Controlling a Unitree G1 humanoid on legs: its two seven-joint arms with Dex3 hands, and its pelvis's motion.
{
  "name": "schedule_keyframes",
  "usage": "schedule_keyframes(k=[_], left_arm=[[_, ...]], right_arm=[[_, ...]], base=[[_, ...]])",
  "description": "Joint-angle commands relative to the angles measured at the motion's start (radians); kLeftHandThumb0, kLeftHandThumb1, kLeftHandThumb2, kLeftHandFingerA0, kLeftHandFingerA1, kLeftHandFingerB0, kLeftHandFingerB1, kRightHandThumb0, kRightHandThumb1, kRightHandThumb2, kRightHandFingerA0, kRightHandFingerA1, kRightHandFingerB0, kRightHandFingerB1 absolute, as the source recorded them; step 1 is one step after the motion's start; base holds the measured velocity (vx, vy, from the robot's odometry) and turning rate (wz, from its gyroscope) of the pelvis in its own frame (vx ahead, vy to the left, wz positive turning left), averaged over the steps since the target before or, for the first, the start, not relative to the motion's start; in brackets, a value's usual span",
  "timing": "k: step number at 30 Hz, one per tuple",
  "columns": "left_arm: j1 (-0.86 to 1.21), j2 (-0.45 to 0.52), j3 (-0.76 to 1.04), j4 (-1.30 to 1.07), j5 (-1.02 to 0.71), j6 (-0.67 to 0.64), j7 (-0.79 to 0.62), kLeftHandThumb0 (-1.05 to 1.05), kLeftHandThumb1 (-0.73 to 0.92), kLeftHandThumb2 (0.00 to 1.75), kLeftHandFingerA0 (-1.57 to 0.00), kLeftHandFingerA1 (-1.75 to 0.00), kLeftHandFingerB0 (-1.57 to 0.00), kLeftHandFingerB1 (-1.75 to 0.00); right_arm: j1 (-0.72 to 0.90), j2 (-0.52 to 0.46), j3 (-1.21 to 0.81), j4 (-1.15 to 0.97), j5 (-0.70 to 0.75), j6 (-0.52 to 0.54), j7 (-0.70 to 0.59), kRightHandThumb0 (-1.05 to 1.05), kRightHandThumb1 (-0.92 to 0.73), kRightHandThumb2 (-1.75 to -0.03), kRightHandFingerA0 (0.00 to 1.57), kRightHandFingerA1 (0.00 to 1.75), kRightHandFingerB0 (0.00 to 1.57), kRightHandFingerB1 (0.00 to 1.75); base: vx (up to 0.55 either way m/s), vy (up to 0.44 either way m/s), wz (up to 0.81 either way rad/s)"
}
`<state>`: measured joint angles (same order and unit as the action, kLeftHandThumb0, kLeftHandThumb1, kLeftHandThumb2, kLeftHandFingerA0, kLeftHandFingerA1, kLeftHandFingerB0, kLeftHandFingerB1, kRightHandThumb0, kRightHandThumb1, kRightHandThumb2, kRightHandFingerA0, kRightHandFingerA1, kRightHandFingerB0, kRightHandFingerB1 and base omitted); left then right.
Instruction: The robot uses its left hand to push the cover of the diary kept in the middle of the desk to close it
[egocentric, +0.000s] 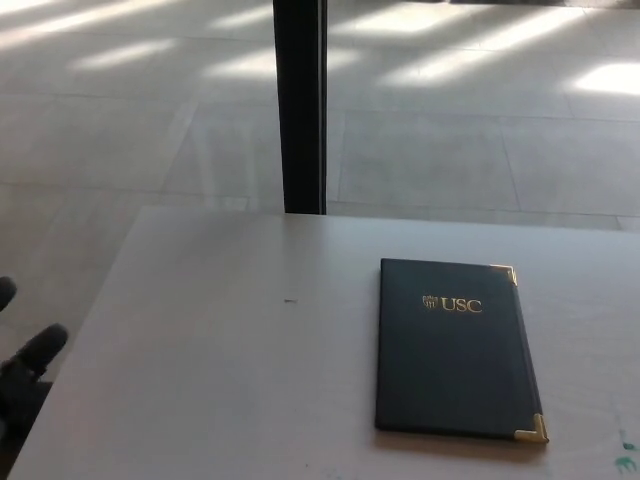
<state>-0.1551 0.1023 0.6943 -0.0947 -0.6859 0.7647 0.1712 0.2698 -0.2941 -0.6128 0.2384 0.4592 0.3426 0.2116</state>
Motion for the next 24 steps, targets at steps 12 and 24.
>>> schedule_keyframes(k=[12,24], left_arm=[[0.18,0.166,0.398,0.642,0.0,-0.409,-0.089,-1.05,0.92,0.9,-0.58,-0.74,-0.51,-0.67],[0.176,0.151,0.291,0.64,0.036,-0.426,-0.139,-1.05,0.92,0.84,-0.64,-0.72,-0.59,-0.64]], right_arm=[[-0.006,-0.028,-0.027,0.067,0.002,-0.045,0.029,-0.75,-0.92,-0.7,0.52,0.66,0.5,0.47],[-0.005,-0.009,-0.032,0.034,0.016,-0.012,0.01,-0.81,-0.76,-0.93,0.53,0.69,0.46,0.53]], base=[[0.0,0.0,0.0],[0.0,0.0,0.0]])
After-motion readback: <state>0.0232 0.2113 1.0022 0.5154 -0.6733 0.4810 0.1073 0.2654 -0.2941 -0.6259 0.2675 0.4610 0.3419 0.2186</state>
